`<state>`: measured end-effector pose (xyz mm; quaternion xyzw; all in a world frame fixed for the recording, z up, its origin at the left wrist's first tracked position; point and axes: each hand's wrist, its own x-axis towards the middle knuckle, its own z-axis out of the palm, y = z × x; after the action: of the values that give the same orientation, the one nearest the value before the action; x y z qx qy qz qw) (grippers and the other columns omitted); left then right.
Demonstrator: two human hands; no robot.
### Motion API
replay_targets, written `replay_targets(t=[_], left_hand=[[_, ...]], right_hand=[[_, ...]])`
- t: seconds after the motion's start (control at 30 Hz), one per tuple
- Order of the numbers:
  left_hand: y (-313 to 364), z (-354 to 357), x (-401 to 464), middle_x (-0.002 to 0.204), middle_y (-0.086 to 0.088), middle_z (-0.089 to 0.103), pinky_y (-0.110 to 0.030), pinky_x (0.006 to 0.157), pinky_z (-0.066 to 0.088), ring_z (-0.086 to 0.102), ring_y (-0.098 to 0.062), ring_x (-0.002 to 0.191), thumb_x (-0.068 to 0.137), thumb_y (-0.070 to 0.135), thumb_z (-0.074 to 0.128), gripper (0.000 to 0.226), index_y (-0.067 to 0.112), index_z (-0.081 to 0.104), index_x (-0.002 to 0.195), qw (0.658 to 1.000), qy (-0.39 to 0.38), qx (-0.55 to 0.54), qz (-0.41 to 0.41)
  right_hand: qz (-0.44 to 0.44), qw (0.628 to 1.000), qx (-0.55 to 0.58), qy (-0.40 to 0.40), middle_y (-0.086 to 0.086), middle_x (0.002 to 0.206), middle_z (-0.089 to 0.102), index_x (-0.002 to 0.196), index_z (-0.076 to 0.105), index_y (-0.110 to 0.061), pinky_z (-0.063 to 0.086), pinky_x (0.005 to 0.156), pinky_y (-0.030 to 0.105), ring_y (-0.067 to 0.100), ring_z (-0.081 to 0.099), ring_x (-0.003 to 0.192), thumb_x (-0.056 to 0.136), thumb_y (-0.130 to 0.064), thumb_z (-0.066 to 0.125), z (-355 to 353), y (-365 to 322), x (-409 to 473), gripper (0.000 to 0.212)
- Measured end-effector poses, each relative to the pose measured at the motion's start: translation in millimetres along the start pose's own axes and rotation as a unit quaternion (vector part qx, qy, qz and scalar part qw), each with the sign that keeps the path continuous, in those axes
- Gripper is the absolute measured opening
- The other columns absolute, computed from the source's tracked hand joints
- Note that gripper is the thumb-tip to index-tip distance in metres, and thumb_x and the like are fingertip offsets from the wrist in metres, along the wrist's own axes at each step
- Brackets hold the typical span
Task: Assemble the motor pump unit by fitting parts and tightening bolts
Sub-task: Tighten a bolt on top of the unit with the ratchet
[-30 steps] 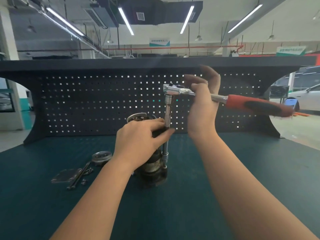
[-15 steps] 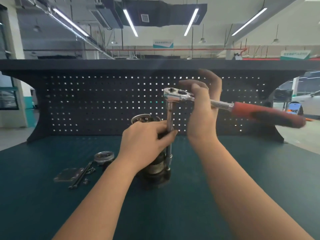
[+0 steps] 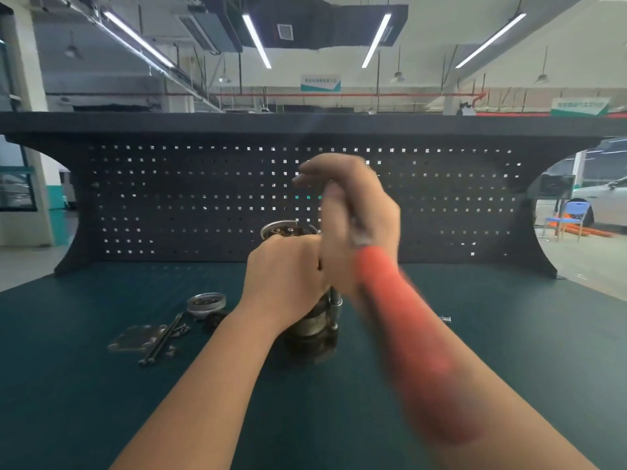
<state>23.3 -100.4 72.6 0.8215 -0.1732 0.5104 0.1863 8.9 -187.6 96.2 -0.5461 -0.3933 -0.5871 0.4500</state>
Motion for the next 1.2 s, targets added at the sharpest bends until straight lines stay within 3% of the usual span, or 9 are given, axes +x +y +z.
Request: replay_targets(t=[0.2,0.33,0.47,0.63,0.77,0.9,1.0,1.07,1.2], left_hand=[[-6,7,-6,0.059,0.014,0.061,-0.019,0.049,0.022,0.038,0.000,0.052,0.084,0.070,0.036,0.037,0.051,0.066,0.090,0.996,-0.086,-0.021,0.010],[0,3,-5,0.051,0.016,0.044,-0.022,0.050,0.022,0.035,-0.002,0.054,0.072,0.075,0.032,0.041,0.042,0.054,0.060,0.996,-0.088,-0.030,-0.006],[3,-4,-5,0.056,0.016,0.033,-0.028,0.053,0.021,0.030,-0.012,0.052,0.072,0.042,0.034,0.019,0.035,0.033,0.054,0.990,-0.114,-0.059,-0.049],[-5,6,-5,0.052,0.010,0.051,-0.020,0.049,0.020,0.040,-0.009,0.054,0.087,0.056,0.042,0.030,0.044,0.056,0.064,0.995,-0.099,-0.015,0.006],[-6,9,-6,0.073,0.013,0.070,-0.014,0.054,0.029,0.058,-0.010,0.071,0.087,0.067,0.039,0.035,0.047,0.066,0.094,0.995,-0.090,-0.030,0.009],[-4,5,-5,0.067,0.015,0.065,-0.019,0.053,0.026,0.046,-0.007,0.062,0.071,0.078,0.027,0.041,0.061,0.052,0.098,0.994,-0.097,-0.046,-0.009],[-1,1,-7,0.043,0.016,0.030,-0.020,0.052,0.017,0.024,-0.005,0.047,0.081,0.036,0.048,0.034,0.026,0.041,0.049,0.995,-0.077,-0.063,-0.021],[-4,1,-8,0.035,0.009,0.027,-0.020,0.052,0.016,0.022,-0.003,0.048,0.082,0.017,0.057,0.046,0.028,0.039,0.042,0.994,-0.079,-0.063,-0.039],[-8,3,-4,0.070,0.022,0.066,-0.024,0.060,0.040,0.056,-0.008,0.070,0.087,0.062,0.046,0.012,0.066,0.053,0.097,0.988,-0.140,-0.057,-0.028]], right_hand=[[0.341,0.892,0.218,0.202,0.014,0.099,0.067,0.110,0.052,-0.011,0.051,0.082,0.031,0.017,0.064,0.088,0.077,-0.010,0.045,-22,17,22,0.033],[0.093,0.987,0.079,0.102,0.009,0.094,0.064,0.104,0.052,-0.013,0.049,0.072,0.020,0.005,0.061,0.085,0.077,0.000,0.037,-18,4,16,0.034],[-0.100,0.985,-0.140,-0.010,-0.001,0.086,0.068,0.094,0.069,-0.007,0.047,0.083,0.034,0.009,0.053,0.091,0.068,-0.004,0.040,-11,0,15,0.039],[0.070,0.995,0.058,0.034,0.009,0.083,0.065,0.096,0.060,-0.007,0.054,0.076,0.034,0.023,0.066,0.085,0.082,0.001,0.037,-24,13,14,0.028],[0.308,0.932,0.158,0.110,0.001,0.098,0.067,0.117,0.055,-0.014,0.052,0.092,0.040,0.023,0.062,0.100,0.084,-0.009,0.044,-31,25,23,0.036],[0.111,0.984,0.069,0.121,0.007,0.091,0.063,0.117,0.053,-0.015,0.047,0.075,0.016,0.008,0.061,0.083,0.081,0.004,0.035,-21,14,15,0.045],[0.030,0.999,0.021,0.036,0.000,0.087,0.065,0.111,0.056,-0.024,0.048,0.072,0.017,0.010,0.063,0.078,0.080,-0.003,0.032,-9,1,10,0.045],[0.011,1.000,-0.025,0.012,-0.003,0.086,0.065,0.107,0.058,-0.026,0.049,0.074,0.024,0.012,0.063,0.080,0.078,-0.008,0.032,-8,0,11,0.043],[0.111,0.989,0.089,0.038,0.007,0.087,0.065,0.102,0.055,-0.014,0.051,0.076,0.023,0.016,0.066,0.085,0.086,-0.003,0.036,-27,20,16,0.027]])
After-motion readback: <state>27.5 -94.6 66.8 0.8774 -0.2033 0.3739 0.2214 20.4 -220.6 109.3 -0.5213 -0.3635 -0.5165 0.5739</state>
